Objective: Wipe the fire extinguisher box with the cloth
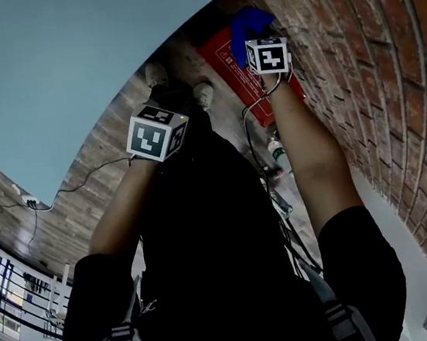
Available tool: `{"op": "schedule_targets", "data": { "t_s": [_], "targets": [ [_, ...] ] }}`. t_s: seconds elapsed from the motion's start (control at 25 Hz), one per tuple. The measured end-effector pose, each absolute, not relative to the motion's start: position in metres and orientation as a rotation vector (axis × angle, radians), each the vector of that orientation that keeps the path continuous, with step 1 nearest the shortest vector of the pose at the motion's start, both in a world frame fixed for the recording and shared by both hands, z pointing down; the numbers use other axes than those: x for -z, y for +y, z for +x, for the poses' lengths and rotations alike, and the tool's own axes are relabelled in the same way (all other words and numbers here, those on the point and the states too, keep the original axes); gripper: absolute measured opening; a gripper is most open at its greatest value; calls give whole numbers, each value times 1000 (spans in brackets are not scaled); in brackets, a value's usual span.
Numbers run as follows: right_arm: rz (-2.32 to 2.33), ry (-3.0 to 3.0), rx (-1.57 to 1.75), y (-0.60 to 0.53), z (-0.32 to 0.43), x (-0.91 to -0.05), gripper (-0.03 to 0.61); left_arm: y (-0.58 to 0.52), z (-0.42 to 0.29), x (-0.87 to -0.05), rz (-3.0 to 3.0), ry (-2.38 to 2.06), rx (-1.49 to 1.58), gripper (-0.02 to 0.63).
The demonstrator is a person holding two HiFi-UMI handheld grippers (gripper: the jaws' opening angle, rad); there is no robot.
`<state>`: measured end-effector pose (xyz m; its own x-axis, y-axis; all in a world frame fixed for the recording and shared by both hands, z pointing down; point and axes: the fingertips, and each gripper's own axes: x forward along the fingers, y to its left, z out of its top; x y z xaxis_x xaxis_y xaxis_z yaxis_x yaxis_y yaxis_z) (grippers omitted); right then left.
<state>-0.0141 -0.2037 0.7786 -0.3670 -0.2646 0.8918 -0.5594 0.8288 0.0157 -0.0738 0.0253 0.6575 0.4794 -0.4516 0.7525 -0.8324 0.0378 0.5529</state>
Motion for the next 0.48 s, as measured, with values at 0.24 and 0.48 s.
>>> {"op": "schedule_targets", "data": {
  "t_s": [0.24,0.48],
  "targets": [
    [784,-1927,-480,-199,46,-780,41,5,-56,-646,1659,-1103,-437,-5],
    [881,-1829,-544,-180,109,-778,41,1,-35,-642,1694,-1063,-462,-5]
  ]
}}
